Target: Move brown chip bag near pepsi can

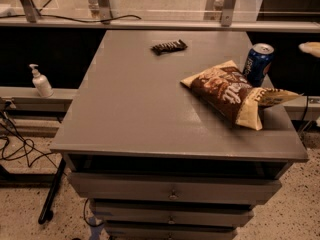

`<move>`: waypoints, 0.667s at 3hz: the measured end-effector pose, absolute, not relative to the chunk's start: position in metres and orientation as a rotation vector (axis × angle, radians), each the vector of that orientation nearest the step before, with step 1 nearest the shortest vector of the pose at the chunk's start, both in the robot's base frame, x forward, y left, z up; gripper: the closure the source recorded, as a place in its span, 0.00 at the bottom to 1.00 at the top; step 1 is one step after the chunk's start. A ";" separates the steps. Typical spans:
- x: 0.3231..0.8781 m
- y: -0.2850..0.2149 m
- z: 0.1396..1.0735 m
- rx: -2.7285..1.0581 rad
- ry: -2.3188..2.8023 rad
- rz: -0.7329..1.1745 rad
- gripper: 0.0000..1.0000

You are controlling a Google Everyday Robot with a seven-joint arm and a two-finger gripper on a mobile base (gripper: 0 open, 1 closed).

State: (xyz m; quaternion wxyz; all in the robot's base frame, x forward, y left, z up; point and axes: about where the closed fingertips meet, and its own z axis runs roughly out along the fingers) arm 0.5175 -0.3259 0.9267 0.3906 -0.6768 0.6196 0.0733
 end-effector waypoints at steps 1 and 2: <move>0.504 -0.363 0.975 -1.599 1.587 0.004 0.00; 0.490 -0.371 1.024 -1.458 1.544 -0.174 0.00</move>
Offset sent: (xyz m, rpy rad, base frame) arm -0.0266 -0.0738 0.1788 0.0349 -0.6161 -0.5122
